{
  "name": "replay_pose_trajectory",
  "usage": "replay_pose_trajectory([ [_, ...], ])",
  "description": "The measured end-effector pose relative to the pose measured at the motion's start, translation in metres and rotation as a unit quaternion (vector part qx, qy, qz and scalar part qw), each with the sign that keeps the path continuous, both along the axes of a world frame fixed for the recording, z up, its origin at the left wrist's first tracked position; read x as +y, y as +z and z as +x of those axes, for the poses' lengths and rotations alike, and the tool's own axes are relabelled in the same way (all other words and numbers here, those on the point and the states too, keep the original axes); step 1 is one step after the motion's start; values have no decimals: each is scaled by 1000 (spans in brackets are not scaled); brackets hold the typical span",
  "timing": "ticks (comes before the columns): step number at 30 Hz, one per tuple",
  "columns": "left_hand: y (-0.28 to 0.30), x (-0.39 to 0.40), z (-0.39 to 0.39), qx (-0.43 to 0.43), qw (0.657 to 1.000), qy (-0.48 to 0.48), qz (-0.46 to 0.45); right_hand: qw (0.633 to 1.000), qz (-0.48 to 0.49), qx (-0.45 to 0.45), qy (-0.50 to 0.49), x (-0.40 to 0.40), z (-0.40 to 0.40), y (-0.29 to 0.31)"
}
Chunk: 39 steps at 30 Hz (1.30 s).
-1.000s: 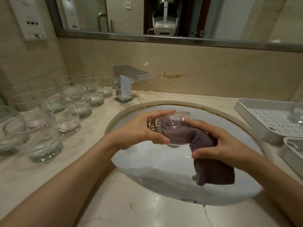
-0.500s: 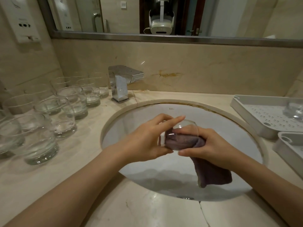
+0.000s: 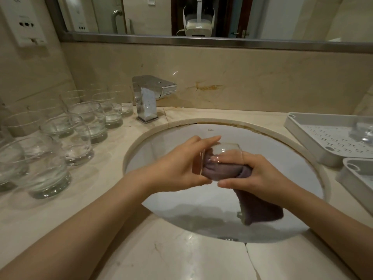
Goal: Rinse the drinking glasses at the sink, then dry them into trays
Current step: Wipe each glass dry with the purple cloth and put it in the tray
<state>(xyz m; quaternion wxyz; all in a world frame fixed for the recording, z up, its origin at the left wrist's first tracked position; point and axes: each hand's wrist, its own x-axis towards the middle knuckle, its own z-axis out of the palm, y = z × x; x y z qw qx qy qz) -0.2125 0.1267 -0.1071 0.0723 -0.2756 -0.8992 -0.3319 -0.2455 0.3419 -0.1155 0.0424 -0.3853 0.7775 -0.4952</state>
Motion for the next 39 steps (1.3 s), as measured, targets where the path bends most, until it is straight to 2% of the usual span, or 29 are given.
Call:
replay_pose_trajectory([
  [2, -2, 1, 0, 71, 996, -16, -58, 995, -18, -102, 6, 0, 2, 3],
  [3, -3, 2, -1, 93, 993, -18, -71, 993, -19, -119, 6, 0, 2, 5],
  [6, -1, 4, -3, 73, 997, -12, -34, 995, -34, -93, 1, -1, 5, 7],
  [8, 5, 3, -3, 8, 1000, -1, 28, 999, -33, -32, -5, -2, 6, 6],
  [10, 12, 1, -2, -116, 988, -4, 105, 993, 20, 116, -1, 1, 3, 3],
  [12, 15, -1, -1, -212, 966, -16, 147, 961, 96, 260, 10, 5, -3, -4],
  [13, 15, -1, -1, -224, 963, -20, 148, 949, 118, 292, 9, 6, -5, -6],
  [15, 12, 3, 0, -207, 968, -17, 138, 948, 112, 299, 2, 7, -6, -6],
  [18, 6, 4, 1, -153, 983, 7, 106, 973, 78, 217, 17, 5, -7, -6],
  [21, 1, 3, 0, -54, 998, 10, 21, 999, 39, 7, 12, 0, -1, -1],
  [23, -1, 5, 0, 17, 997, 12, -77, 993, 26, -115, 12, -2, 1, -1],
  [25, -1, 5, -2, 60, 992, 10, -108, 991, 3, -132, 4, -4, 2, -1],
  [28, -1, 1, -6, 90, 995, 9, -47, 998, -41, -42, -12, -7, 4, -1],
  [30, 0, 1, -7, 64, 998, 13, 22, 997, -31, 65, -21, -3, 3, 1],
  [31, 2, 1, -7, 25, 997, 20, 66, 989, -7, 147, -22, 0, 0, 1],
  [33, 7, 1, -5, -88, 985, 29, 145, 938, 59, 340, -37, 5, -5, -1],
  [35, 8, 0, -5, -172, 967, 24, 187, 888, 103, 445, -55, 8, -10, -4],
  [36, 7, 2, -4, -174, 968, 25, 180, 889, 106, 441, -55, 8, -10, -5],
  [37, 7, 5, -2, -148, 976, 32, 157, 905, 100, 410, -45, 8, -10, -5],
  [39, 5, 10, 1, -61, 992, 56, 91, 960, 58, 274, -12, 6, -5, -3],
])
